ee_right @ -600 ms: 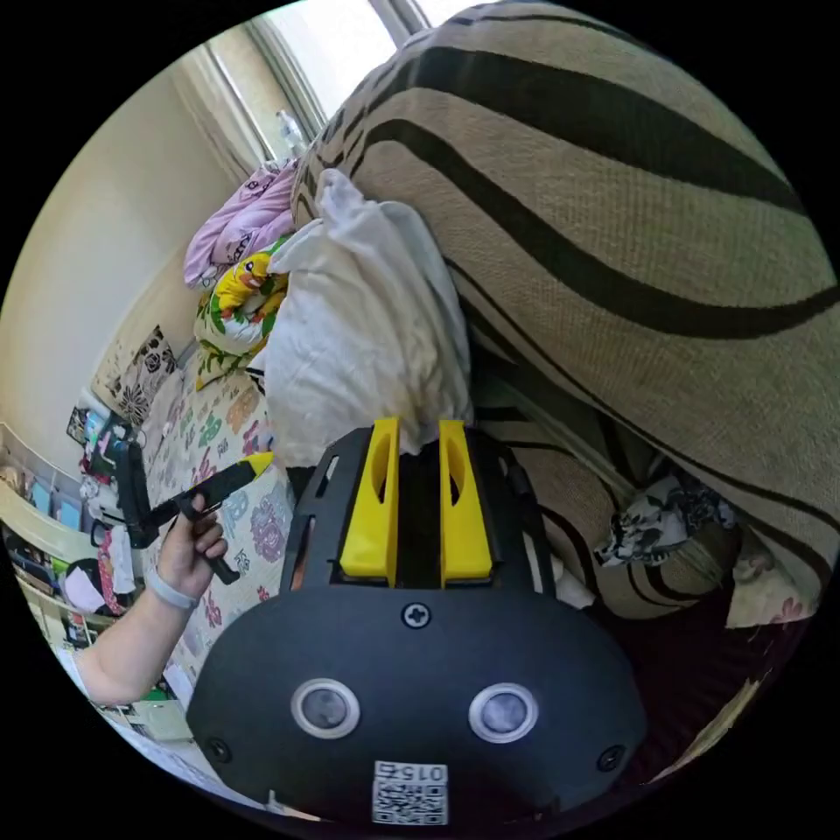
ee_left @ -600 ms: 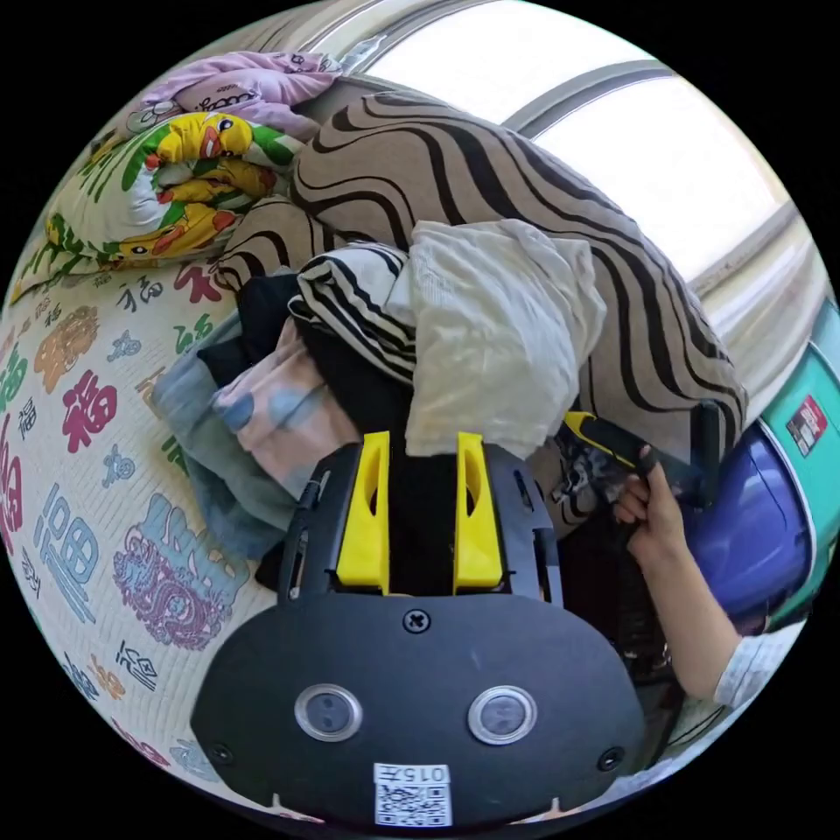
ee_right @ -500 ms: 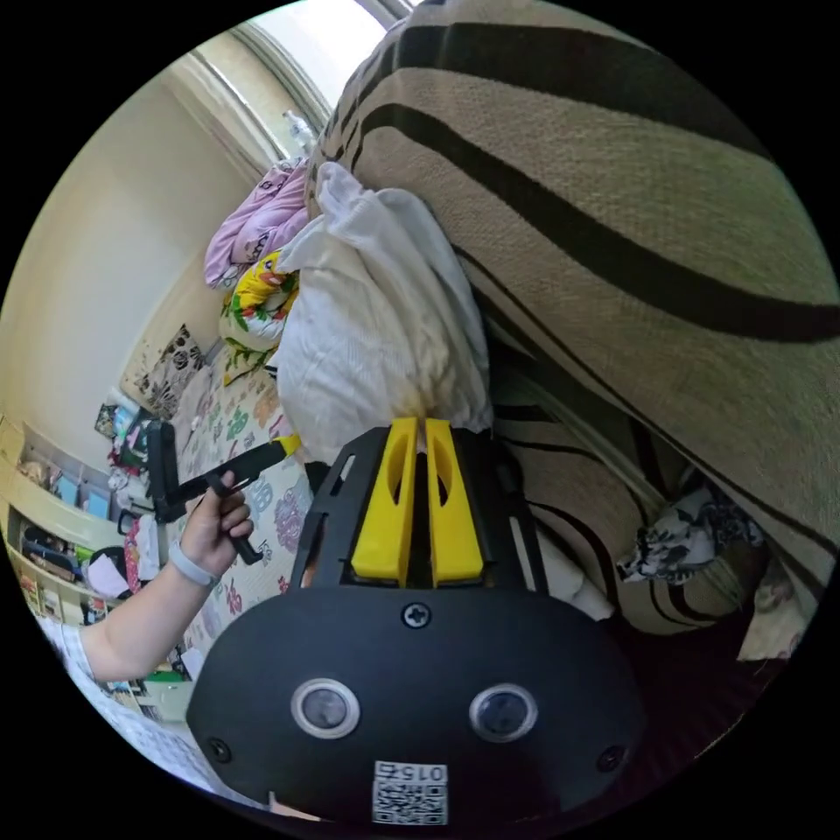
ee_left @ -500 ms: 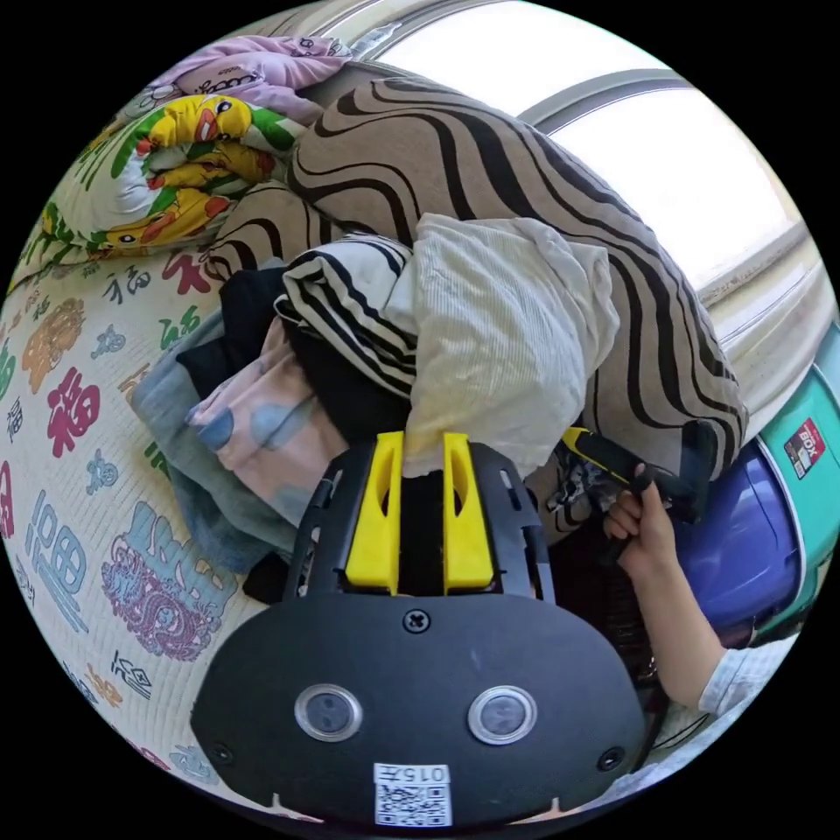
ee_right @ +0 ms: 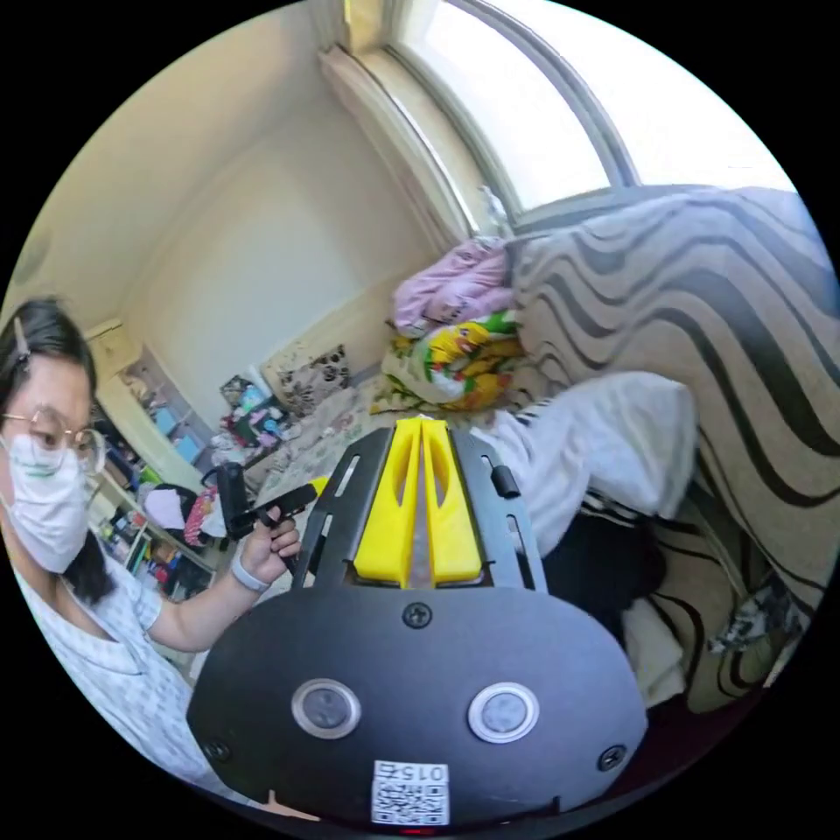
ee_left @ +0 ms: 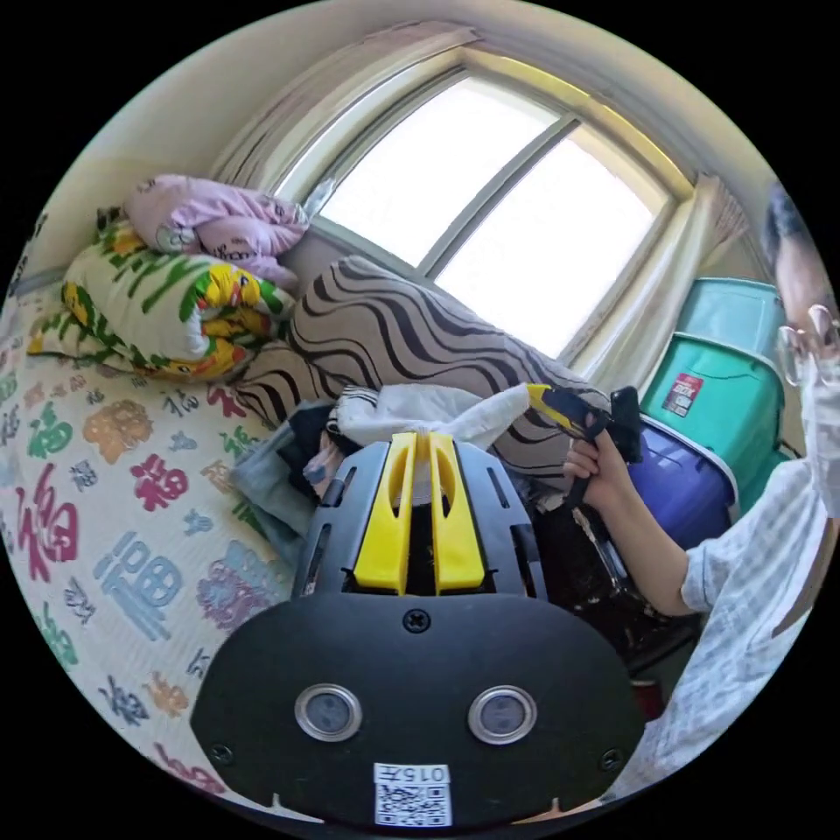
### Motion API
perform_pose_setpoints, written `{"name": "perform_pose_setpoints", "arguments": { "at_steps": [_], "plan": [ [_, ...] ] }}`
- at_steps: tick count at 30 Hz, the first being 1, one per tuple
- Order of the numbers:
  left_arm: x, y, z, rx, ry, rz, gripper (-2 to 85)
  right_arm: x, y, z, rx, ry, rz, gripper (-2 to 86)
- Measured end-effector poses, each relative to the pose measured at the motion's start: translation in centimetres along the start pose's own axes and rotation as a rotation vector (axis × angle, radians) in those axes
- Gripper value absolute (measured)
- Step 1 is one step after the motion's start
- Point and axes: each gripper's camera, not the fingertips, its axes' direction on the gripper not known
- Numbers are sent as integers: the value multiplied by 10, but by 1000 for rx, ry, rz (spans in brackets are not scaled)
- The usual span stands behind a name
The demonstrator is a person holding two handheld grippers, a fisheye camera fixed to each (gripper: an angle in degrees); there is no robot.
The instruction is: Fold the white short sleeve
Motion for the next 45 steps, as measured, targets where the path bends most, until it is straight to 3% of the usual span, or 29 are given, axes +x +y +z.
{"name": "perform_pose_setpoints", "arguments": {
  "at_steps": [4,9,13,17,26,34,37,40,42,43,45],
  "plan": [
    [3,8,-99,-36,-108,28,0,-49,-16,32,0,-189,-58,-6],
    [22,36,-242,-60,-382,72,-6,-108,-10,97,-122,-444,-31,-7],
    [25,82,-311,-25,-453,-7,-7,-144,8,122,-211,-514,-47,-7],
    [28,122,-377,131,-582,-86,-8,-164,13,154,-300,-490,-74,-7],
    [-25,41,-448,259,-681,-106,-9,-219,-66,248,-290,-451,-163,-7],
    [3,-33,-502,500,-736,21,-9,-275,-78,244,-259,-680,-315,-6],
    [8,-73,-479,540,-623,96,-9,-285,-42,260,-331,-709,-328,-6],
    [18,-108,-405,434,-358,222,-8,-290,20,287,-454,-731,-278,-6],
    [18,-107,-314,238,-9,273,-7,-287,84,307,-579,-774,-131,-6],
    [17,-99,-288,183,75,274,-7,-284,100,310,-597,-787,-80,-6],
    [6,-47,-179,-112,348,223,-3,-266,162,325,-692,-780,135,-6]
  ]
}}
